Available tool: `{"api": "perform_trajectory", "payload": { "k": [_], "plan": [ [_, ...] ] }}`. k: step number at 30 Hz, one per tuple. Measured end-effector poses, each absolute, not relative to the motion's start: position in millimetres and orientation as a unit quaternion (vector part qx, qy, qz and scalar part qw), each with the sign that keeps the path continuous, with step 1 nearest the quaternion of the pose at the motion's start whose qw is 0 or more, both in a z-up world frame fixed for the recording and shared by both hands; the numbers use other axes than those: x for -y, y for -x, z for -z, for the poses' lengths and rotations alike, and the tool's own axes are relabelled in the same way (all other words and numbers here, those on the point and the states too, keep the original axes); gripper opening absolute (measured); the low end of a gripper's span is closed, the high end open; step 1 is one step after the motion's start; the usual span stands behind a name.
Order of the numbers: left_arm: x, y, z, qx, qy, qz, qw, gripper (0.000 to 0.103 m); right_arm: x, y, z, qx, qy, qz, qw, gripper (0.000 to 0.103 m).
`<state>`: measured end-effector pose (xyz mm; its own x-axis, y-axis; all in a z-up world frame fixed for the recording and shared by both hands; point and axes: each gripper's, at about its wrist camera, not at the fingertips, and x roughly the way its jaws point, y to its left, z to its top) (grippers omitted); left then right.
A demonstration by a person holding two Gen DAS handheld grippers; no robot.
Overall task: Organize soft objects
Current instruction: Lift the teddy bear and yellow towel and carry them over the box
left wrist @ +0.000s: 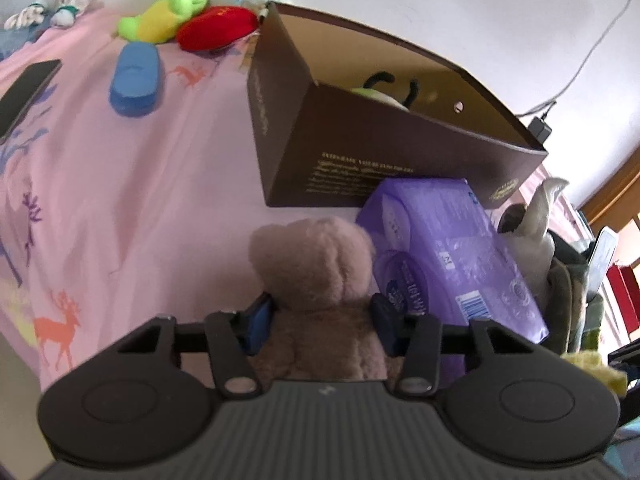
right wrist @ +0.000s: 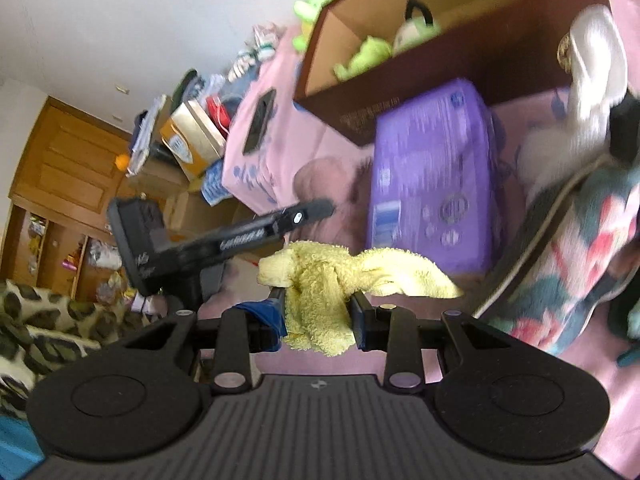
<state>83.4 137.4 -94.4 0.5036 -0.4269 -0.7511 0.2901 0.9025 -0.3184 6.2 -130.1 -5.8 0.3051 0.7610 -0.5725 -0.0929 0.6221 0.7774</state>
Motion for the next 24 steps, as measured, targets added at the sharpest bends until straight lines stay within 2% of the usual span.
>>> {"api": "perform_trajectory", "payload": {
  "k": [8,14,20,24],
  "plan": [
    [-144.8,-75.0,58.7,-0.427,0.084,0.199,0.878,0.037,151.5,-26.6,-16.8,-0.459,-0.329,-0.297,0.77,0.015],
    [-137.5,-77.3,5.9,-0.367,0.084,0.221,0.899,0.037,171.9,-61.4,-45.9,-0.403,-0.309,-0.282,0.814,0.015],
    [-118.7,-111.9,-48.1,-0.303,0.077,0.241,0.919,0.037,186.2,-103.5,-64.5,-0.369,-0.268,-0.231,0.859,0.016],
    [-91.0,-144.3,-64.0,-0.277,0.046,0.232,0.931,0.038,190.3,-128.9,-62.9,-0.366,-0.244,-0.197,0.876,0.016]
  ]
}}
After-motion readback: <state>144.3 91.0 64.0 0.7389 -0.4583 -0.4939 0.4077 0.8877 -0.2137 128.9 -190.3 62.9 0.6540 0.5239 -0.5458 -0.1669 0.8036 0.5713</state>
